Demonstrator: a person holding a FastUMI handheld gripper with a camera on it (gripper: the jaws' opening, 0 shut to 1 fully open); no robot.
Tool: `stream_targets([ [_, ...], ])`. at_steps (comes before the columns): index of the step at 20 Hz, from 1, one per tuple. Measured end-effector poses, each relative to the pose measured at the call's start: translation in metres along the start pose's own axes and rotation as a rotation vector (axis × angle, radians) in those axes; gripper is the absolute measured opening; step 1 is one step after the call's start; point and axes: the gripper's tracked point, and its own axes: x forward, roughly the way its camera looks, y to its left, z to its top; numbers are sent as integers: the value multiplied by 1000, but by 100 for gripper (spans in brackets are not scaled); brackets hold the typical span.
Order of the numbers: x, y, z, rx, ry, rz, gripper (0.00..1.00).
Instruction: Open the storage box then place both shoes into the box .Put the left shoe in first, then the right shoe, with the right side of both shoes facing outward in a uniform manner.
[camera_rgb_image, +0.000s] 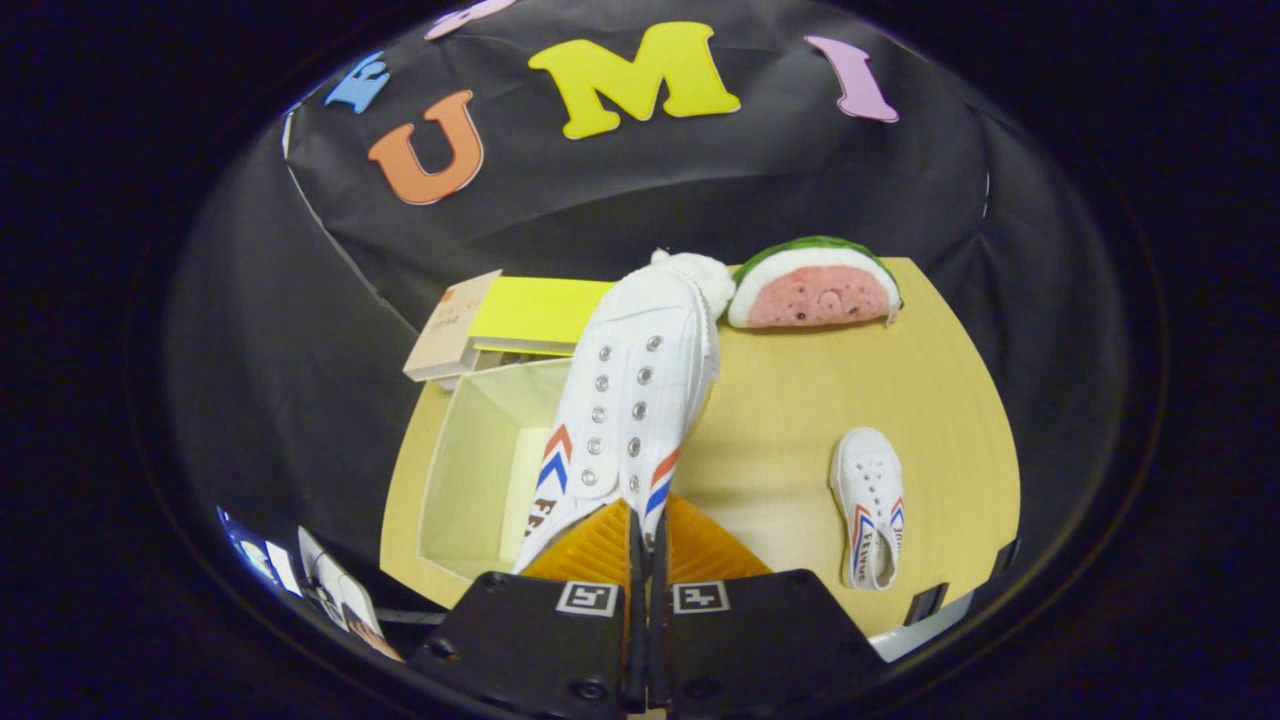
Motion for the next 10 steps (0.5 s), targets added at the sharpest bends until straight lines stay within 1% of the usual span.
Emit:
stream_targets([
  [3,11,40,-4,-25,-3,34,6],
  [6,33,78,-14,-51,16,56,6],
  [10,74,115,-37,-96,66,46,6],
])
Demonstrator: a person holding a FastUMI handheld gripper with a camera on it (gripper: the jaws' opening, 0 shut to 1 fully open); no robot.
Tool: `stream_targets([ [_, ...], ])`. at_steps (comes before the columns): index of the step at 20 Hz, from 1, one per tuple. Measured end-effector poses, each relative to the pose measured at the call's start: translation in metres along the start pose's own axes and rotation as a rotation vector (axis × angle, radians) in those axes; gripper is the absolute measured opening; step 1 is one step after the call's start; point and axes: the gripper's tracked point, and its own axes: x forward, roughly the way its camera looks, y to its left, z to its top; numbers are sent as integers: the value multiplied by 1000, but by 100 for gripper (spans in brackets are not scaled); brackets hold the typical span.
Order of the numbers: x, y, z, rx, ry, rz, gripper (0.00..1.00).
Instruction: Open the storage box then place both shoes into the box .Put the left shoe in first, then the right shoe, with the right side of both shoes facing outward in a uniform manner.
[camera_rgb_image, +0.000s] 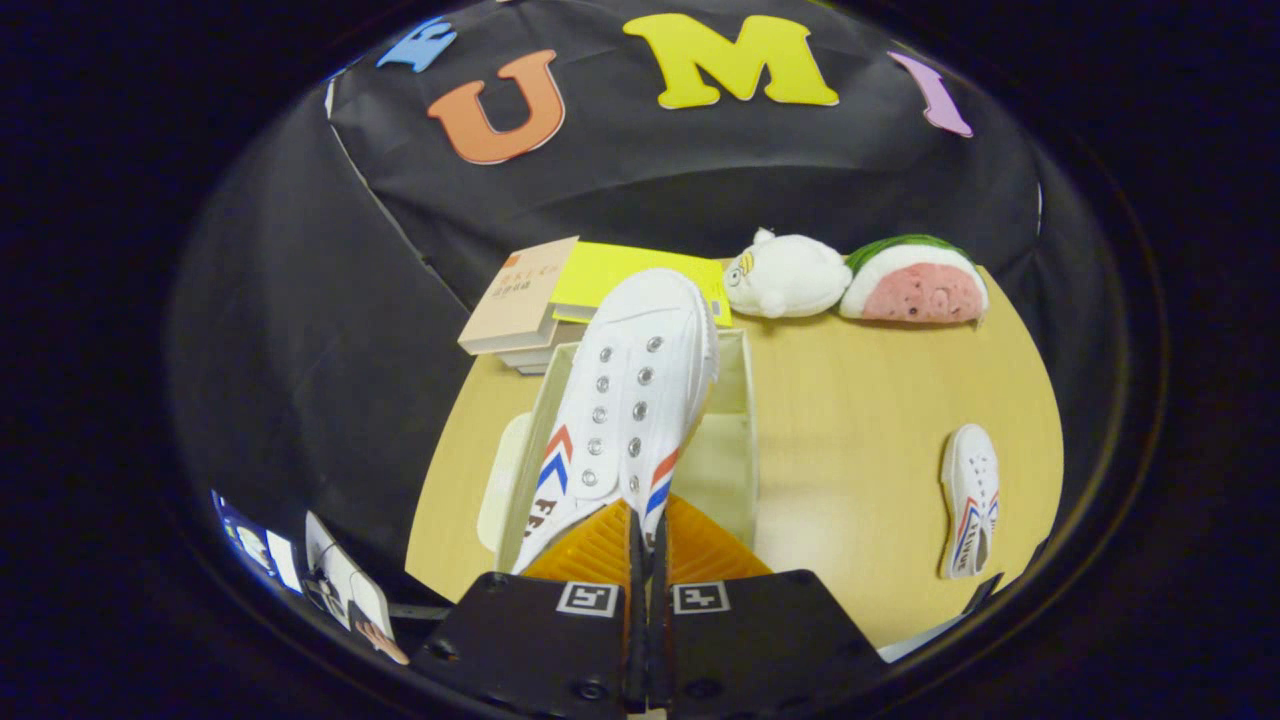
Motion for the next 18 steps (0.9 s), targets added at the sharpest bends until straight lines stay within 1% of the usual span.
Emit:
stream_targets([
  [3,32,20,-13,-23,45,-13,6],
  [6,59,27,-24,-39,110,-31,7],
  [9,79,30,-32,-36,139,-29,6],
  [10,84,30,-32,-25,138,-16,7],
  [11,91,34,-33,-3,131,19,8],
  [12,93,41,-30,21,113,61,15],
  [13,90,42,-23,23,92,67,22],
  [14,85,41,-18,4,68,70,31],
  [18,47,23,3,-91,-2,15,65],
])
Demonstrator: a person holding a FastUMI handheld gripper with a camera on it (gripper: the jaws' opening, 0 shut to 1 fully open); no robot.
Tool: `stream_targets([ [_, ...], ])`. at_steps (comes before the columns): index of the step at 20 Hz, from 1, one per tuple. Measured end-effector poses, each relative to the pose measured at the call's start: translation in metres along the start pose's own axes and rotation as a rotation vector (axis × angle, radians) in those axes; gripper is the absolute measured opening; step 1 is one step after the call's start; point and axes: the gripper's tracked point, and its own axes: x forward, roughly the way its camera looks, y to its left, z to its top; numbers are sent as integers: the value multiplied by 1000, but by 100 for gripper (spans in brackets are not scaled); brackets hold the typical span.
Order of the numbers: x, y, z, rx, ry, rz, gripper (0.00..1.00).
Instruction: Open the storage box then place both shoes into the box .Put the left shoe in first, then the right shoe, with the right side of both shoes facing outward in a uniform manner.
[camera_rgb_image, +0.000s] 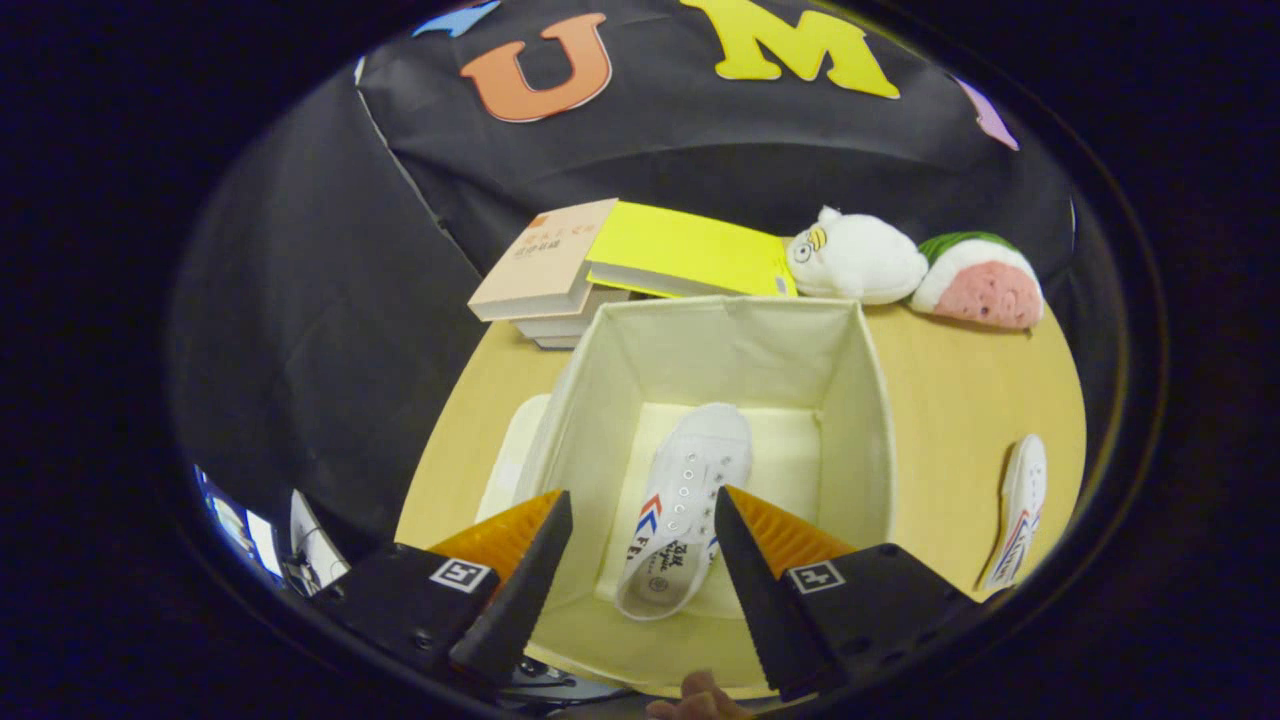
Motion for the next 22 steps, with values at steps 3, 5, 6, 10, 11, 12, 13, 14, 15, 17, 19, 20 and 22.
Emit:
stream_targets([
  [3,-31,-24,12,-6,-53,-36,91],
  [5,-49,-46,16,-10,-87,-68,91],
  [6,-57,-59,17,-7,-96,-84,93],
  [10,-74,-113,5,49,-81,-123,96],
  [11,-76,-128,1,62,-72,-134,96],
  [12,-79,-145,-5,75,-62,-144,96],
  [13,-79,-161,-11,87,-53,-155,96],
  [14,-80,-178,-17,101,-41,-169,96],
  [15,-79,-195,-24,117,-25,-179,96],
  [17,-79,-230,-41,158,11,-204,95],
  [19,-78,-264,-60,184,54,-229,95],
  [20,-78,-278,-68,183,75,-241,95],
  [22,-79,-309,-85,164,131,-268,95],
])
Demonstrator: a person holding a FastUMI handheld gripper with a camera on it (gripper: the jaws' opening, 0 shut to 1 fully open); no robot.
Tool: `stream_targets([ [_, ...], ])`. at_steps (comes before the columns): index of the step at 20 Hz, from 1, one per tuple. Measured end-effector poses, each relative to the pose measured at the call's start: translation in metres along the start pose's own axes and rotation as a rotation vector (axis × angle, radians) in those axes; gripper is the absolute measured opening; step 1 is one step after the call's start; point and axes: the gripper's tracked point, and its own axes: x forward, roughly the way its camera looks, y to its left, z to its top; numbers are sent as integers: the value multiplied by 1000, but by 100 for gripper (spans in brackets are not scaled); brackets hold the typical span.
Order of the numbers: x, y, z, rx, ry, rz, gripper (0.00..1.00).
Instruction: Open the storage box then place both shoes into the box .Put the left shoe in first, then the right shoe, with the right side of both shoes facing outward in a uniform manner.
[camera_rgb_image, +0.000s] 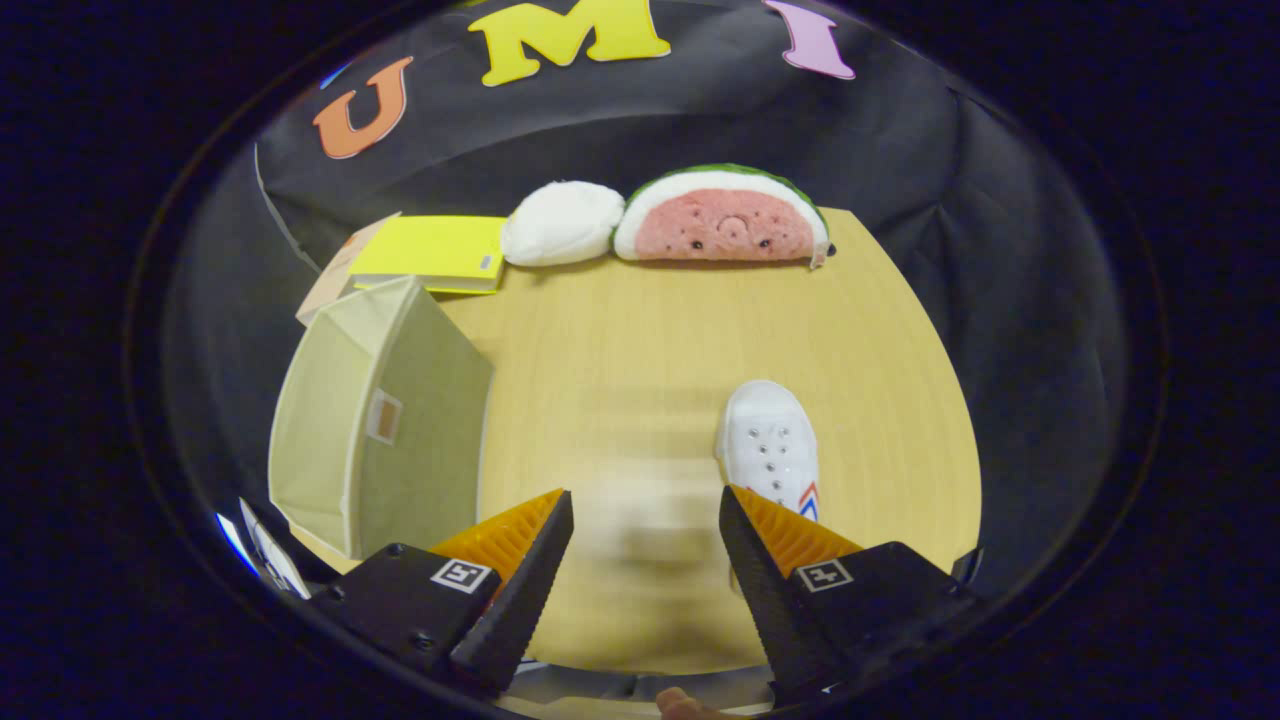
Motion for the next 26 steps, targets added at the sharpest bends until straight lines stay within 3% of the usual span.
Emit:
stream_targets([
  [3,12,-51,-11,-36,56,-49,95],
  [6,22,-83,-15,-15,79,-40,95],
  [14,77,-118,-39,-31,257,-17,90],
  [16,87,-115,-40,-42,290,14,85],
  [18,88,-106,-37,-51,315,62,64],
  [20,92,-111,-37,-114,340,44,44],
  [26,91,-107,-40,-46,323,-14,43],
])
